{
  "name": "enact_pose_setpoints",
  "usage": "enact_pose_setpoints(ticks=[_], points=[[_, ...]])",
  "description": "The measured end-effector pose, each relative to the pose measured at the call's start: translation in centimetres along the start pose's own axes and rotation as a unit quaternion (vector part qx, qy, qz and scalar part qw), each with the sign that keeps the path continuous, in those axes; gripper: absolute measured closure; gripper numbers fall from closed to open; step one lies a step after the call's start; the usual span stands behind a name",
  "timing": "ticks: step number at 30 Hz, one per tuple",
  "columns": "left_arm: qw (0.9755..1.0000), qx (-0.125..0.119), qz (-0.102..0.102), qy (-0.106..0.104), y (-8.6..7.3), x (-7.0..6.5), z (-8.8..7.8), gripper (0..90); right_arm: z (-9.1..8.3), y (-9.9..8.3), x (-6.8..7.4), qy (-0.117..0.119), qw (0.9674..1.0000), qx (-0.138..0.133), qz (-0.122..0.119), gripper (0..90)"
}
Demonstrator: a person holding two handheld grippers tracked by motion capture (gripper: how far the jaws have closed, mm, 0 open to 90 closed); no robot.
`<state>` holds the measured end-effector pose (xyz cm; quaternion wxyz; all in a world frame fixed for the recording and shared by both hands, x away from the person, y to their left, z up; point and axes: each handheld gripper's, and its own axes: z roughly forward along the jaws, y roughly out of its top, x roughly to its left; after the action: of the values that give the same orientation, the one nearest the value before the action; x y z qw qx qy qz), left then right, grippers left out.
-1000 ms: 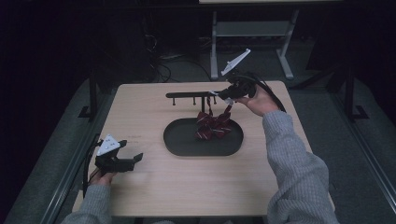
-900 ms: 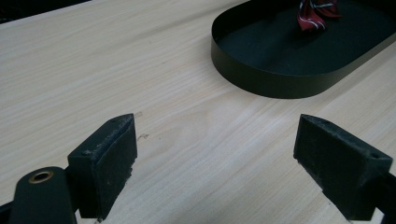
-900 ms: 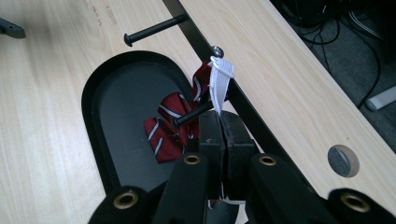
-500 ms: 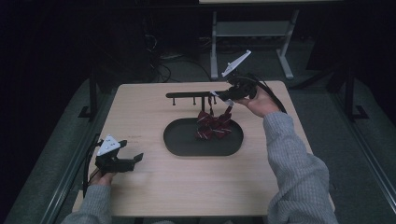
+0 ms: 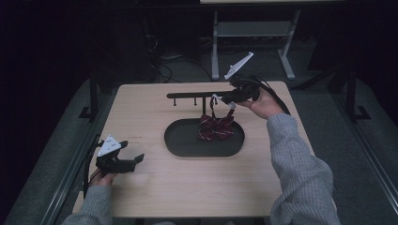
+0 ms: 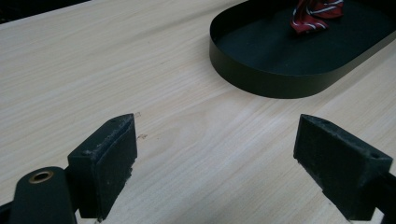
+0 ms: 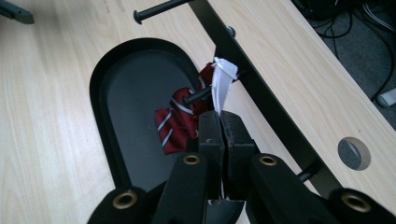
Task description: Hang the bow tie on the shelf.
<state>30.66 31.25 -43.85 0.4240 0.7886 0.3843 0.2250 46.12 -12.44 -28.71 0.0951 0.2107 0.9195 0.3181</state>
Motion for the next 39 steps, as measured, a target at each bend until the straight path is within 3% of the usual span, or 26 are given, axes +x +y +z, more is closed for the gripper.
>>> enact_pose_setpoints(ticks=[13, 33, 39], points=[[1.0000, 0.001, 0.000, 0.001, 0.0, 0.0, 0.0, 13.0, 0.2, 0.0, -0.3, -0.002, 1.0000, -0.001, 0.007, 83.0], [1.0000, 0.001, 0.003, 0.001, 0.0, -0.1, 0.1, 13.0, -0.9, -0.7, -0.1, 0.030, 0.9991, -0.016, 0.024, 71.4], [1.0000, 0.002, 0.001, 0.002, 0.0, -0.1, 0.1, 13.0, -1.3, -0.8, 0.3, 0.036, 0.9990, -0.021, 0.015, 67.7]])
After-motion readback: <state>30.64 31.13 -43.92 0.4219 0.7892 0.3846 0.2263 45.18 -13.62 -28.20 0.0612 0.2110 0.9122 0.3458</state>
